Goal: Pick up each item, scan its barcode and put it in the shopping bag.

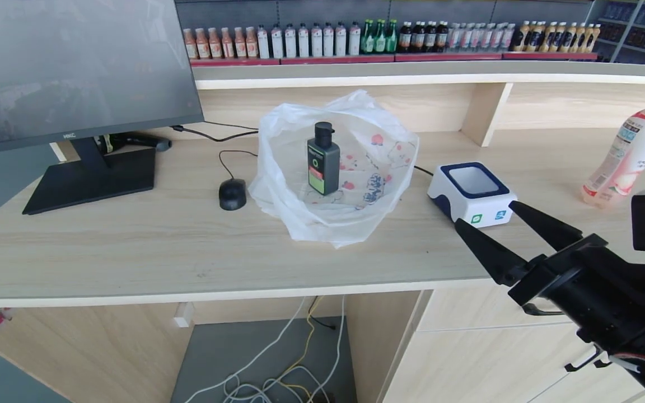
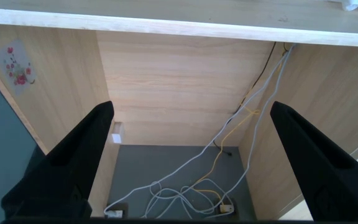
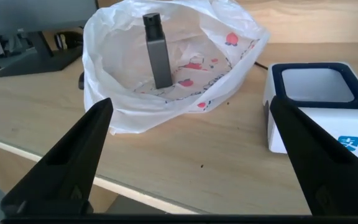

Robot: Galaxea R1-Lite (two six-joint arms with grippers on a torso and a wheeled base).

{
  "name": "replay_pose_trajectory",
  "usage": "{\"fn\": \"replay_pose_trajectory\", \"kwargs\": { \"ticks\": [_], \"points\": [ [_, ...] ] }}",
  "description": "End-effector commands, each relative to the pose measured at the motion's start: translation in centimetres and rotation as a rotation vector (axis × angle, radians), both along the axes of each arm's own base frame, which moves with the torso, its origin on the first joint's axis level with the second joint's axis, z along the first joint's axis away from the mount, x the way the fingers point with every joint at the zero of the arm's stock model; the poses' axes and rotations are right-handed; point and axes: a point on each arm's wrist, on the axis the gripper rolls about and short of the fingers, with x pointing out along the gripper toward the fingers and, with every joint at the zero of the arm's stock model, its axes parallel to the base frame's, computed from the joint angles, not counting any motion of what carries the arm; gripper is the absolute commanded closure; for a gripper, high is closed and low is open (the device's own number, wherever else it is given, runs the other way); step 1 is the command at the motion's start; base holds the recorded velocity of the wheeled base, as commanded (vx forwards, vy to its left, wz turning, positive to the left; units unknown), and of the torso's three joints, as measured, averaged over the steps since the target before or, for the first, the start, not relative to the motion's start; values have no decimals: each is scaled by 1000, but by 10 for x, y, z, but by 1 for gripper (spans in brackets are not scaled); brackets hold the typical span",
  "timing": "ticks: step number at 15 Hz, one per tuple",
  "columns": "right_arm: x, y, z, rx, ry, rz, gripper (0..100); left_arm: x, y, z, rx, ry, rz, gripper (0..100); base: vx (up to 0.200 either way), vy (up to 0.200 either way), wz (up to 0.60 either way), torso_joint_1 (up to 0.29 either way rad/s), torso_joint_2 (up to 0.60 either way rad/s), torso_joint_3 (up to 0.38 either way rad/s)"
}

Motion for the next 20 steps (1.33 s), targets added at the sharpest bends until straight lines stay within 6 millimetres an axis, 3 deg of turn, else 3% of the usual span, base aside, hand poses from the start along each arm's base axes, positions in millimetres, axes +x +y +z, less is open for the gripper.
{"fn": "replay_pose_trajectory", "kwargs": {
  "ticks": [1,5,11,20],
  "points": [
    [1,1,0,-1,-1,0,0,0,0,0,3,0,0,0,0,0,0,0,0,0],
    [2,1,0,-2,1,0,0,0,0,0,3,1,0,0,0,0,0,0,0,0],
    [16,14,-1,-9,-2,16,0,0,0,0,1,0,-1,0,0,-200,0,1,2,0],
    [9,21,1,-28,-19,50,0,0,0,0,-8,0,0,0,0,-200,0,1,4,1]
  ]
}}
